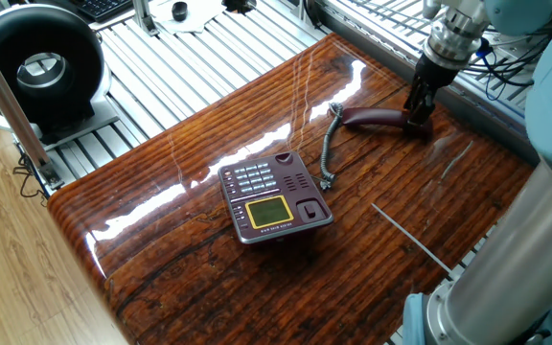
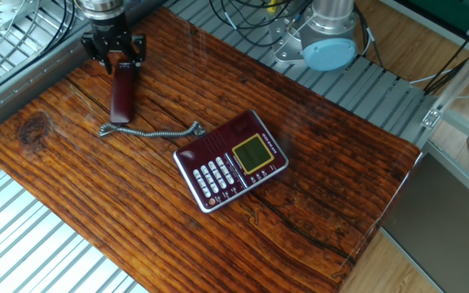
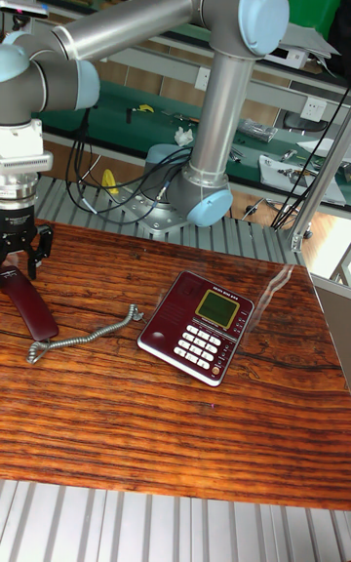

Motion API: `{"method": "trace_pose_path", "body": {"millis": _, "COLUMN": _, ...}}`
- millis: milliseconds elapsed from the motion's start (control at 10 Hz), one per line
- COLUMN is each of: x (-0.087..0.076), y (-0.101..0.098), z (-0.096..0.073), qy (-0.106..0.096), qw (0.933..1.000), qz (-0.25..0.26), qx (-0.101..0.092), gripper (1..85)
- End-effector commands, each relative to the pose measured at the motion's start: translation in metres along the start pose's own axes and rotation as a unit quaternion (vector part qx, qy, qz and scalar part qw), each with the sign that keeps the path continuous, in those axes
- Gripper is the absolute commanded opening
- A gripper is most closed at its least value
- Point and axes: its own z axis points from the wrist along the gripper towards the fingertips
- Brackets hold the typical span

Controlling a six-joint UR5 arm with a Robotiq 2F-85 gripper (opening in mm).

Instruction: Place the handset of the telephone on the corresponding phone cradle

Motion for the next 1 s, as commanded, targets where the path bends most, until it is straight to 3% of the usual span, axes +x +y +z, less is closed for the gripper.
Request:
{"method": "trace_pose_path", "body": {"millis": 0, "x": 0.0041, "y": -0.0003, "z": 0.0023, "qy": 0.002, "qw": 1.0, "qz": -0.001, "qx": -0.002, "gripper": 59.0}}
{"method": "trace_pose_path", "body": {"millis": 400, "x": 0.0018, "y": -0.0056, "z": 0.0027, "qy": -0.002, "qw": 1.0, "qz": -0.004, "qx": 0.002, "gripper": 59.0}}
{"method": "trace_pose_path", "body": {"millis": 900, "x": -0.0035, "y": -0.002, "z": 0.0024, "qy": -0.013, "qw": 0.9998, "qz": -0.009, "qx": -0.015, "gripper": 59.0}}
